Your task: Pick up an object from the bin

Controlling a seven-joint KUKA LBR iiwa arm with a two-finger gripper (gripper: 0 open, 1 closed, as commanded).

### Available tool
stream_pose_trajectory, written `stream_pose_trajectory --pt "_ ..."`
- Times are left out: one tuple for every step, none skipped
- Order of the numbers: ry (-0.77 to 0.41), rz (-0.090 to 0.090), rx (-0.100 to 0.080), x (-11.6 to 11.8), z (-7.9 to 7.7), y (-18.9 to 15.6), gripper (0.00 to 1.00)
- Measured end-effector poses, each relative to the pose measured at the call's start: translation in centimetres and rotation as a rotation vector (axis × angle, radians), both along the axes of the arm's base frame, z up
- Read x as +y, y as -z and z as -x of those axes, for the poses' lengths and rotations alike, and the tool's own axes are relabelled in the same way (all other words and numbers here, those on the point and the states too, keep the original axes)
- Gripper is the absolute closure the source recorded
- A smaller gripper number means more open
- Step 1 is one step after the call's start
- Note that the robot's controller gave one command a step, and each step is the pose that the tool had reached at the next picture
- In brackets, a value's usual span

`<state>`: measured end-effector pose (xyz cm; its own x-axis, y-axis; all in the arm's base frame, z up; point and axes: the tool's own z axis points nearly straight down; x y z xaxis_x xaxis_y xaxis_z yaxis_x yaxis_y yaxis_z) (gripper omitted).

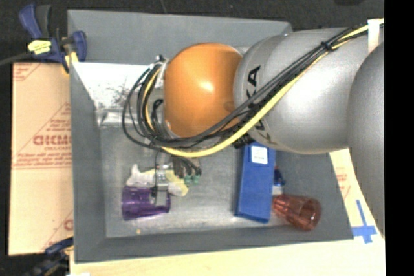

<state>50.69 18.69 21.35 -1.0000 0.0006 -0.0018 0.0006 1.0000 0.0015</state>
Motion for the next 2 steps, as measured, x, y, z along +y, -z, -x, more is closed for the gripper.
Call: stream_pose_trajectory --pt "0.206 -0.005 -0.007 -2.0 -0.6 3.3 0.0" --pt "0.356 0.001 0.002 -2.9 -0.3 6.8 0.0"
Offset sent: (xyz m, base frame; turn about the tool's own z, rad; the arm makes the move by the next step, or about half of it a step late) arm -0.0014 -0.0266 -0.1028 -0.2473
